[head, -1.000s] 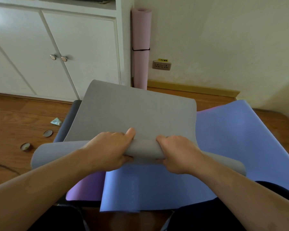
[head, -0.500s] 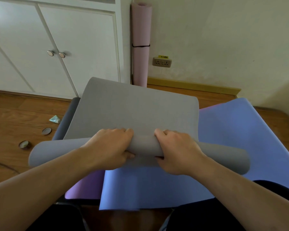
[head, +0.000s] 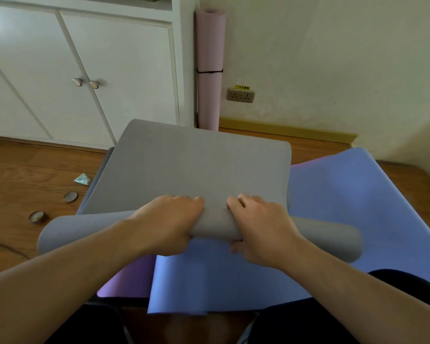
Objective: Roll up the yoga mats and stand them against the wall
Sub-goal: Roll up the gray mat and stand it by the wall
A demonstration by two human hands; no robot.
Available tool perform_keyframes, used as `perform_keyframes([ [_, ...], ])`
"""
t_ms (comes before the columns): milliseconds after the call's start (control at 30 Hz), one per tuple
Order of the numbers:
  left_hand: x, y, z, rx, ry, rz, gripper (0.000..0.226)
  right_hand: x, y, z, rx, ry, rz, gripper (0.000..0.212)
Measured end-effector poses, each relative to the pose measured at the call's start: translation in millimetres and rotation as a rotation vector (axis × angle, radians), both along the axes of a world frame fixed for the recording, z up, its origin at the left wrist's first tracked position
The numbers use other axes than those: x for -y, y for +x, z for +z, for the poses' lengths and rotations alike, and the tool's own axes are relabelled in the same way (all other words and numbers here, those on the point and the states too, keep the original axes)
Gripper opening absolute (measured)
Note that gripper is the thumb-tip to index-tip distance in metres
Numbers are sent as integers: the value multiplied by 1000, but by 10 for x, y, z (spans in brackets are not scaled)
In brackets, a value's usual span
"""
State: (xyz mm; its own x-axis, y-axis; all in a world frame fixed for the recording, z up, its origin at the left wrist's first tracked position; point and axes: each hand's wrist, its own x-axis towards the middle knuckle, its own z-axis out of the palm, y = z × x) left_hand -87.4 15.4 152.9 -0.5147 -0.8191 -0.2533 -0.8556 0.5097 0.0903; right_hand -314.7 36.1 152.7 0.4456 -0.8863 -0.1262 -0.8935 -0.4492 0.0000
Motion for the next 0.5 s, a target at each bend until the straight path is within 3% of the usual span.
perform_keyframes([
  [167, -17, 5, -1, -19, 2, 2, 37, 1, 24, -57, -15, 55, 9, 43],
  [333, -92, -63, -42, 42, -213, 0, 59, 85, -39, -15, 38, 110, -5, 33],
  [500, -23, -63, -39, 16, -161, 18, 34, 58, -3, -56, 72, -28, 13, 46],
])
